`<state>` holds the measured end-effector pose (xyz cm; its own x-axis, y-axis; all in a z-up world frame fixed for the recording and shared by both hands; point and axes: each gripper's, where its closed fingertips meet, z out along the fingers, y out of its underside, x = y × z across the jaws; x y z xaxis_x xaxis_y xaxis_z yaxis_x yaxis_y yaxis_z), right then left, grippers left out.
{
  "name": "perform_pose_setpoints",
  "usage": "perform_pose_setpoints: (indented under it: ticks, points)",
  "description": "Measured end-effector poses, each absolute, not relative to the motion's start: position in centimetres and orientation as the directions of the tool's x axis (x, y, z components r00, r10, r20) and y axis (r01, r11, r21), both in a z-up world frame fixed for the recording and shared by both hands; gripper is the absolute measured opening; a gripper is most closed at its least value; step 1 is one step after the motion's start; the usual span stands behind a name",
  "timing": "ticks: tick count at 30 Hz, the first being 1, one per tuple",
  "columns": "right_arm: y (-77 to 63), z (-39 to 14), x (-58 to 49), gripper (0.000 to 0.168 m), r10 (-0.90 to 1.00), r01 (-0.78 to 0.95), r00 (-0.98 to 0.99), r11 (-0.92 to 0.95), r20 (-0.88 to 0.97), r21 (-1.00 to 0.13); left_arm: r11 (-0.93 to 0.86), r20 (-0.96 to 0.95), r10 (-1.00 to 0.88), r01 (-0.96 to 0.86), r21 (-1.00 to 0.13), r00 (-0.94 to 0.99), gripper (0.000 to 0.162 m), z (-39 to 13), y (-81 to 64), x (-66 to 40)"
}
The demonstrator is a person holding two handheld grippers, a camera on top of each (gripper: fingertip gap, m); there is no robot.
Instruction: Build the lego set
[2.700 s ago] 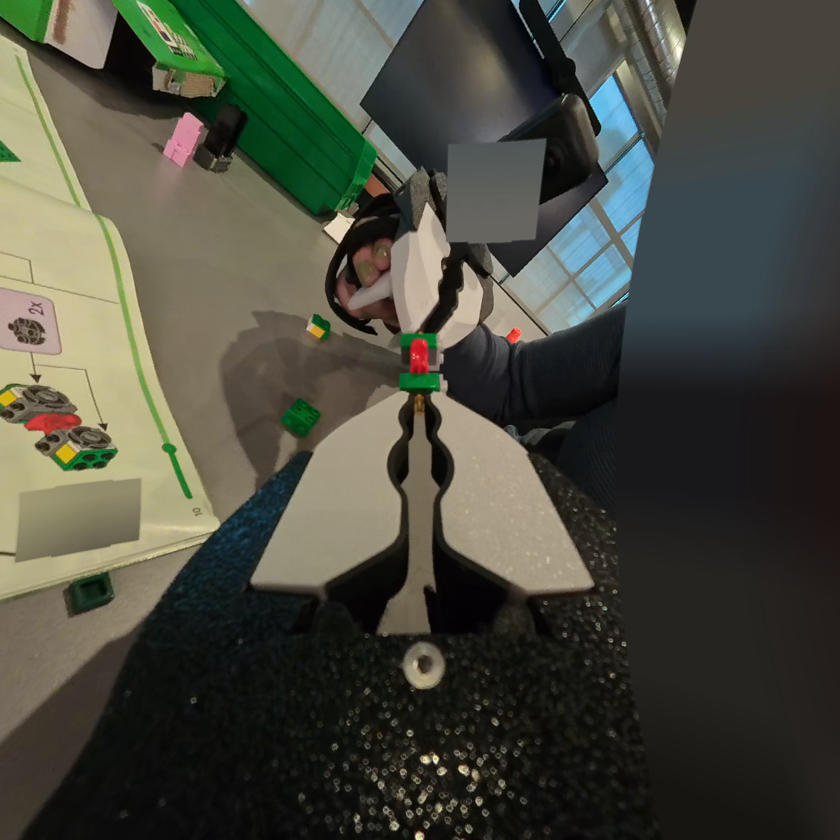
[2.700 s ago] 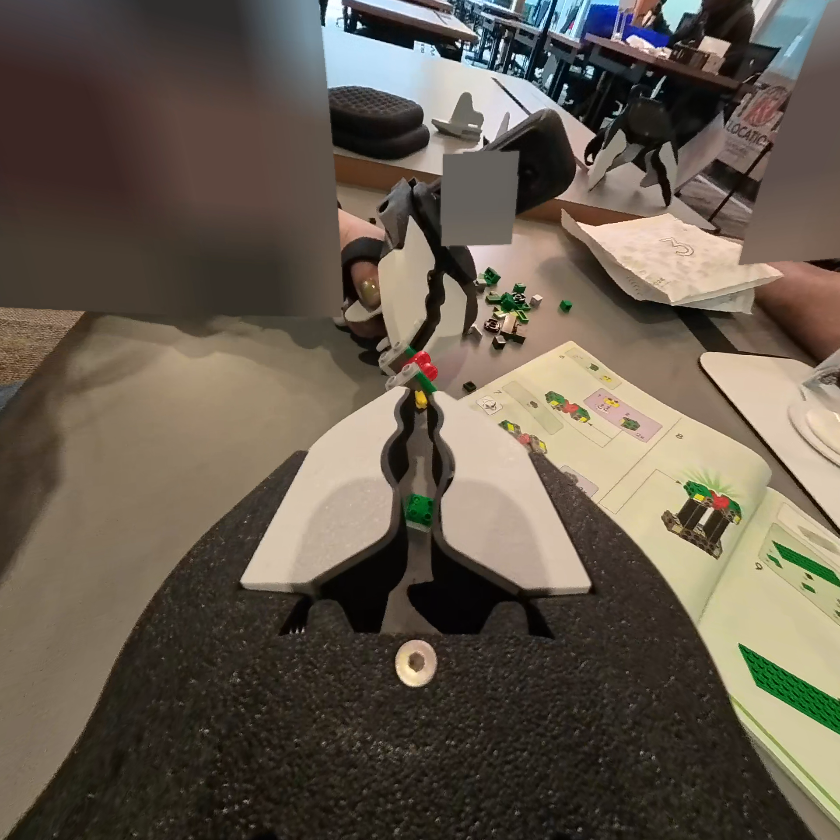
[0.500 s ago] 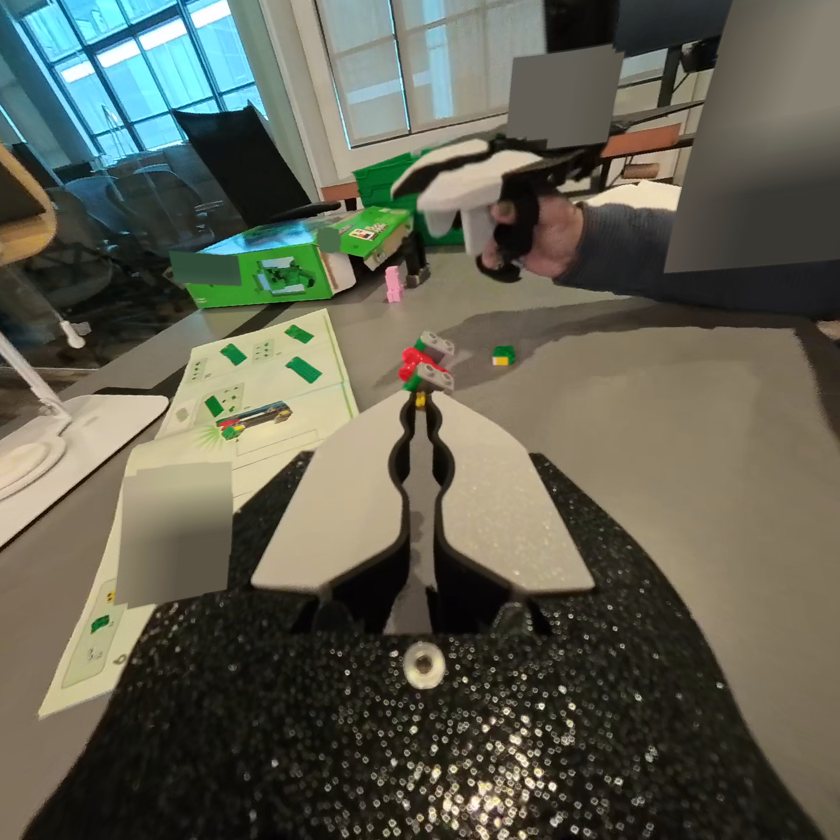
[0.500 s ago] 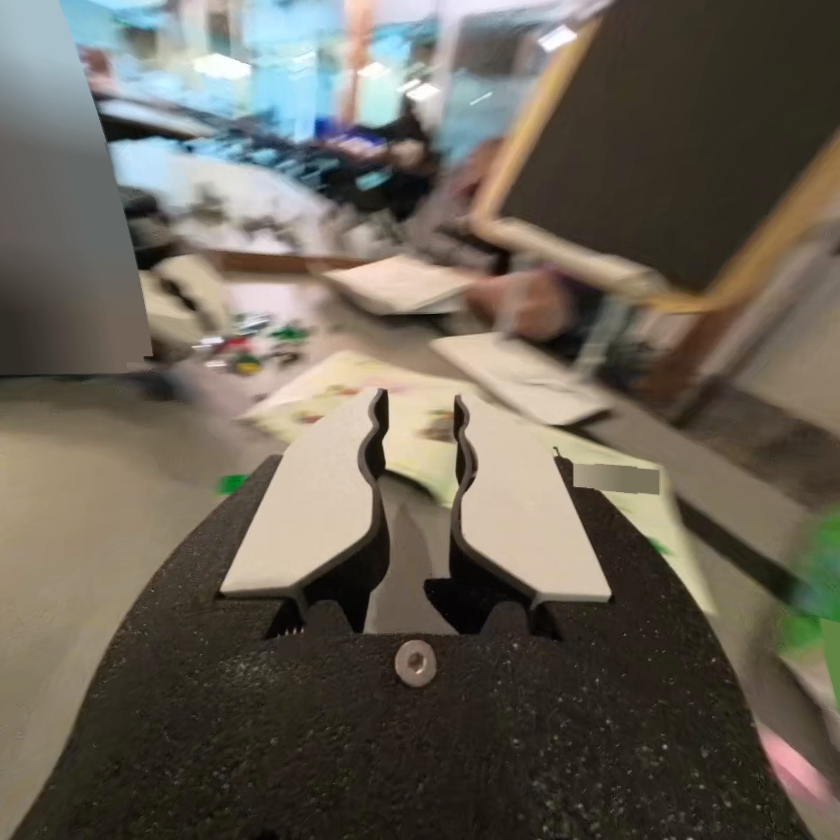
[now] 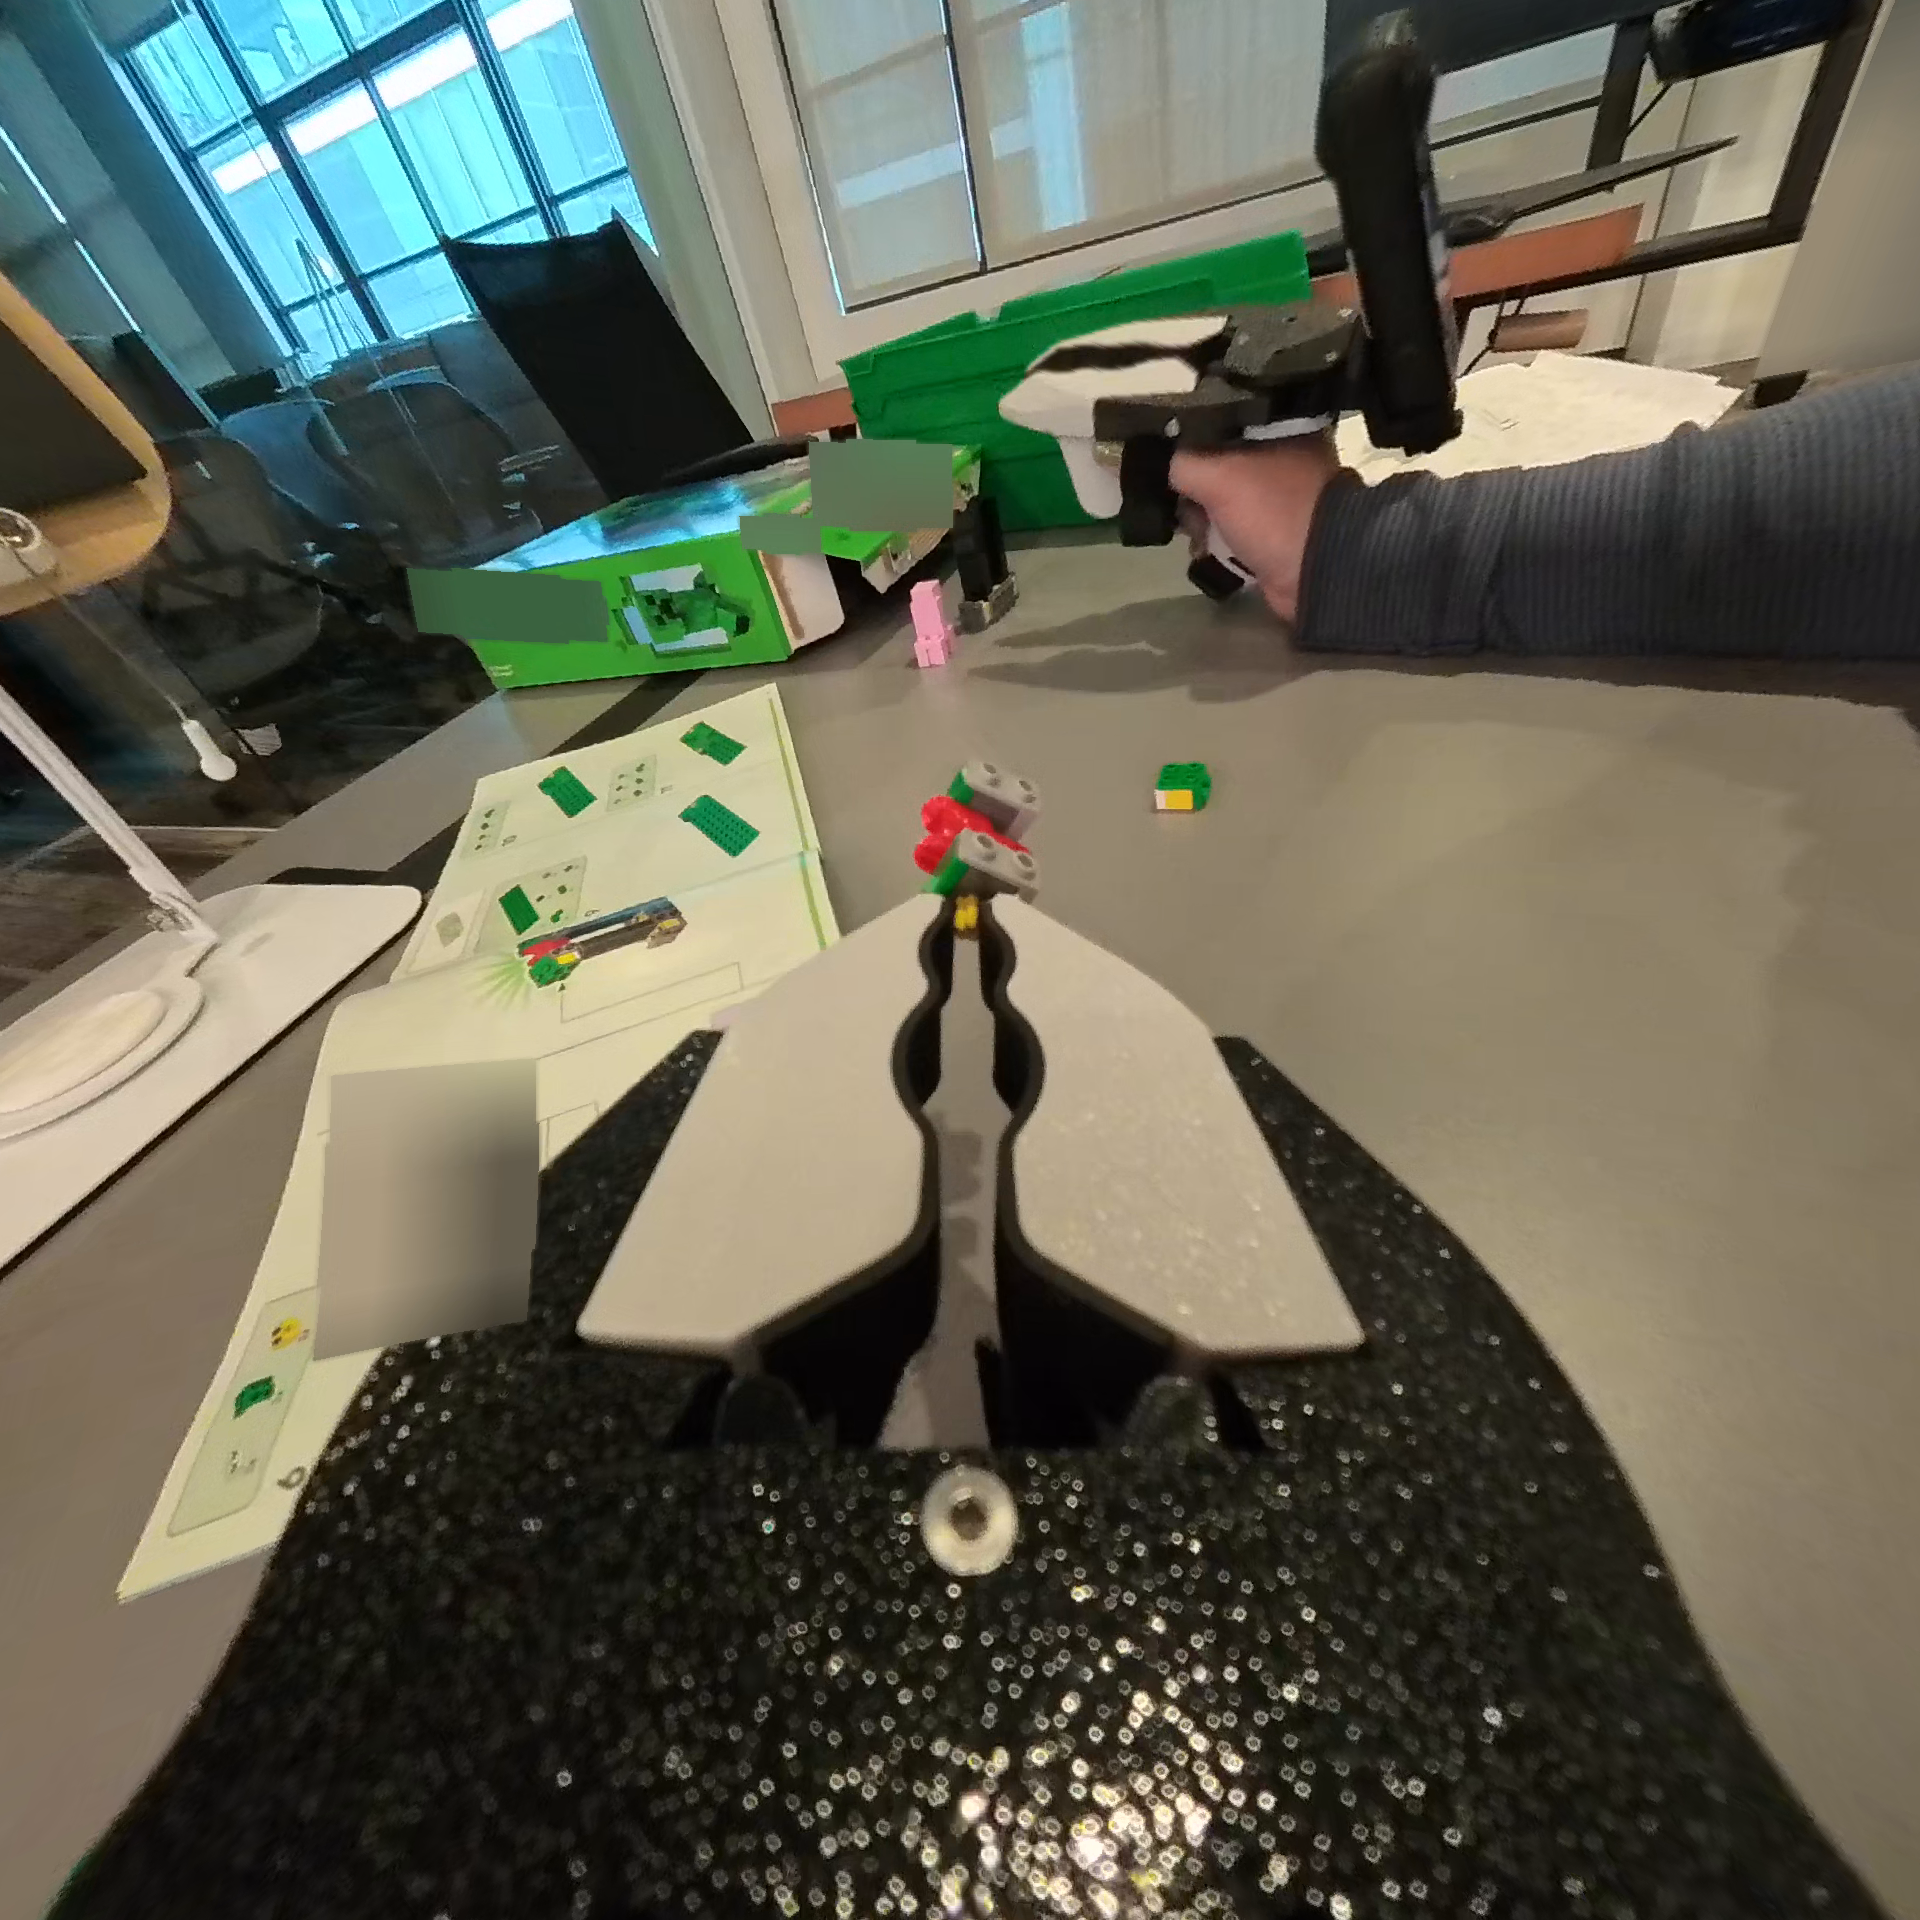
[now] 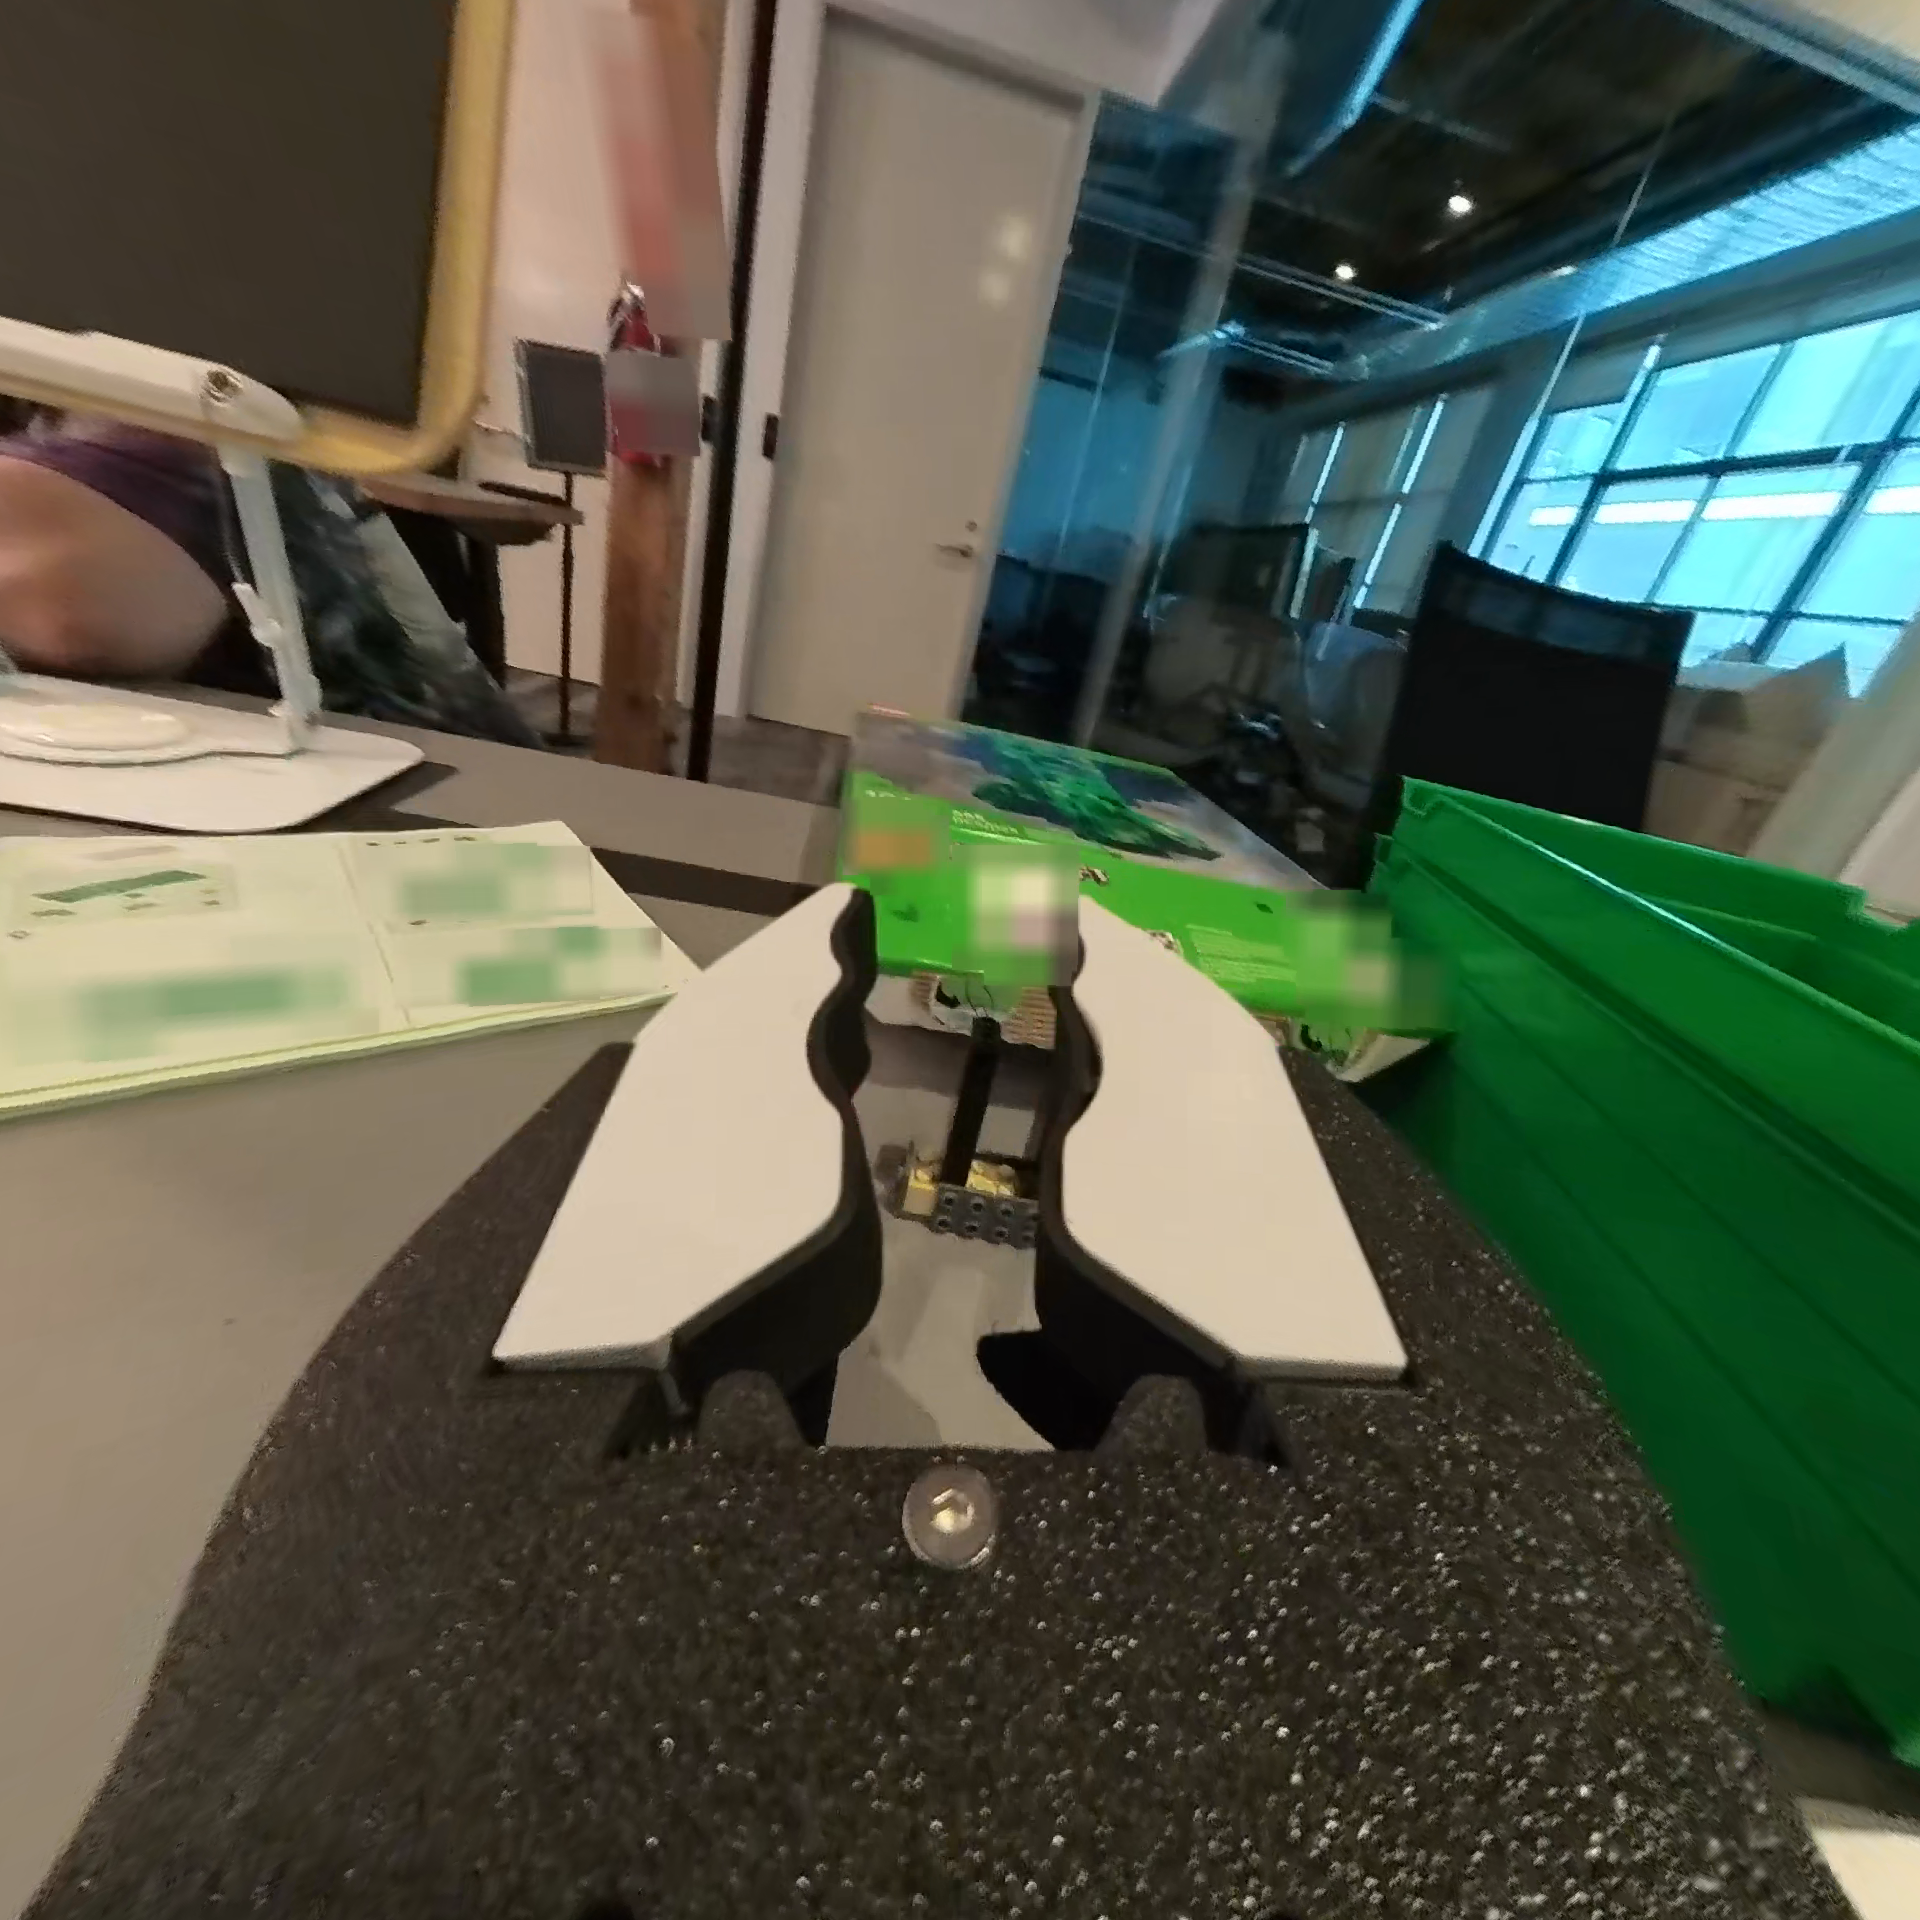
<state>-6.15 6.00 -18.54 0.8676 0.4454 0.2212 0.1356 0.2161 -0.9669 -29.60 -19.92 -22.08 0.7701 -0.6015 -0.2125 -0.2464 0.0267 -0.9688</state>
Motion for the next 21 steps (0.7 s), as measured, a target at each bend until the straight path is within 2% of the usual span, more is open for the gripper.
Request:
perform_pose_setpoints:
  ticks: [3,6,8,13,18,21]
  points:
    - [6.7,-19.3,-5.4,0.034,0.415,0.154,0.885,0.162,0.209,-0.975,0.031,-0.209,-0.591,-0.237,-0.971,0.779,0.004,-21.9,-19.9,-29.8]
    - [7.8,-21.0,-4.9,0.051,0.407,0.194,0.892,0.048,0.197,-0.980,0.033,-0.204,-0.585,-0.228,-0.973,0.785,0.004,-21.8,-19.8,-29.9]
    - [8.1,-22.0,-4.8,0.052,0.417,0.236,0.885,-0.019,0.207,-0.972,0.032,-0.203,-0.588,-0.229,-0.973,0.783,0.004,-21.8,-19.8,-29.8]
    - [9.1,-25.3,-4.8,0.052,0.453,0.365,0.861,-0.233,0.232,-0.901,0.031,-0.227,-0.601,-0.261,-0.965,0.767,0.004,-22.2,-19.6,-29.2]
    - [10.2,-28.2,-4.8,0.077,0.471,0.395,0.865,-0.431,0.171,-0.811,0.034,-0.238,-0.615,-0.276,-0.960,0.752,0.004,-22.4,-19.6,-28.7]
    - [11.0,-28.4,-5.0,0.075,0.464,0.374,0.874,-0.457,0.142,-0.807,0.032,-0.240,-0.618,-0.282,-0.959,0.748,0.004,-22.5,-19.6,-28.6]
